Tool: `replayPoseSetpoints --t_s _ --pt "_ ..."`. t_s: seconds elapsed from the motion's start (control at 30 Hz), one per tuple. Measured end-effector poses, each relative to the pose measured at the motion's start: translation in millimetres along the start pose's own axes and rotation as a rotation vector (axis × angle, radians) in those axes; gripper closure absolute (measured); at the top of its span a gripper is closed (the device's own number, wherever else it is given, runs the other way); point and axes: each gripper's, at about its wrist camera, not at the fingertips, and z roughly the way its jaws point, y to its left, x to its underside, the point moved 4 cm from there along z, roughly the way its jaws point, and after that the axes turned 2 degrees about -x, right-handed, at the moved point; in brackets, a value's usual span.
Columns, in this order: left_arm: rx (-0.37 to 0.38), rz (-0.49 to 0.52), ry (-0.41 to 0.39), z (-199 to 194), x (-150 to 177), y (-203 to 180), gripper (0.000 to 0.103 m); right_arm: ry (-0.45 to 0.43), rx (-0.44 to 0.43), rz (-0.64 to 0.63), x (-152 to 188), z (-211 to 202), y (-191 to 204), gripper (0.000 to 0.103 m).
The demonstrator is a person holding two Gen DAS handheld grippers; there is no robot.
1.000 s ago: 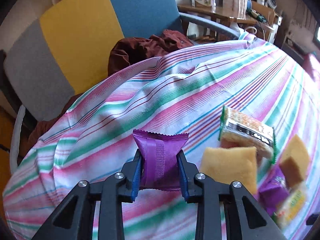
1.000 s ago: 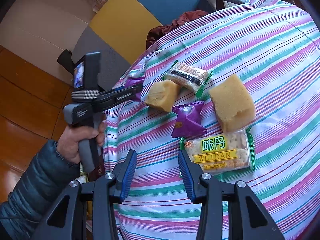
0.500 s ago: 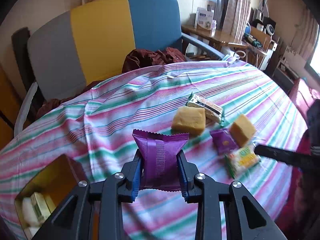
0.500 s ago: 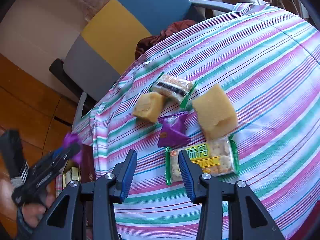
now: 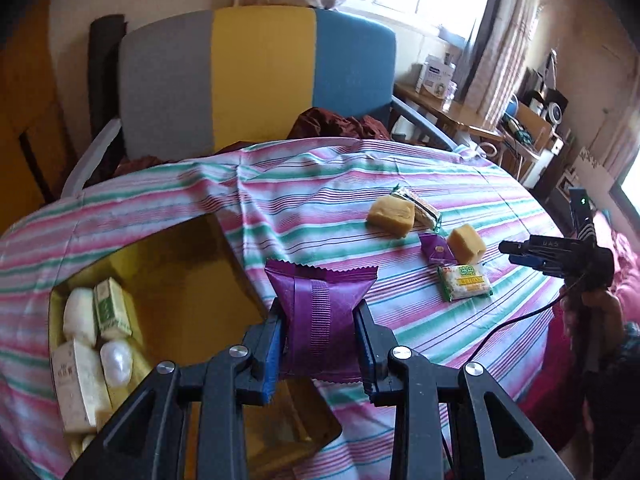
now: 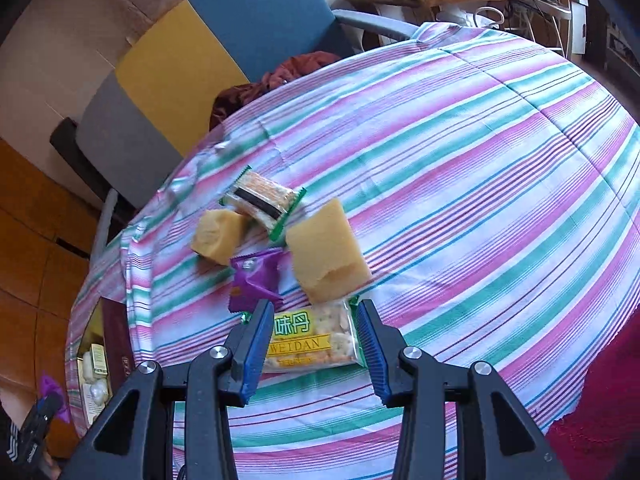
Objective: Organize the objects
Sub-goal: 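Carry the purple packet over the tray with the left tool while the right tool grasps another purple packet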
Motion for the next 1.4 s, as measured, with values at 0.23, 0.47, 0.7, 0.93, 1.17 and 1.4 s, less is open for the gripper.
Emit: replayPoseSetpoints --t_s 0.23,0.47,0.7,0.93,1.17,1.4 --pt "-0.022 -0.105 -0.005 -17 31 35 0.070 0.062 -0.074 -0.092 11 20 36 0.060" --pt "-0.053 -0.198 -0.018 -36 56 67 0.070 0.104 -0.034 -0.094 -2 68 69 0.060" --pt "-0.119 -0.281 -0.031 -59 84 103 0.070 0.122 0.058 -0.149 -10 107 67 0.065" --pt "-0.179 -0.408 -0.016 -68 110 140 0.070 0.098 0.086 -0.245 -5 109 69 0.067" --pt "-0.181 -0.451 0.010 -58 116 148 0.070 0.098 0.110 -0.281 -2 109 74 0.067" --pt "-0.175 -0.388 0.044 -42 112 137 0.070 0.105 0.108 -0.307 0 111 79 0.067"
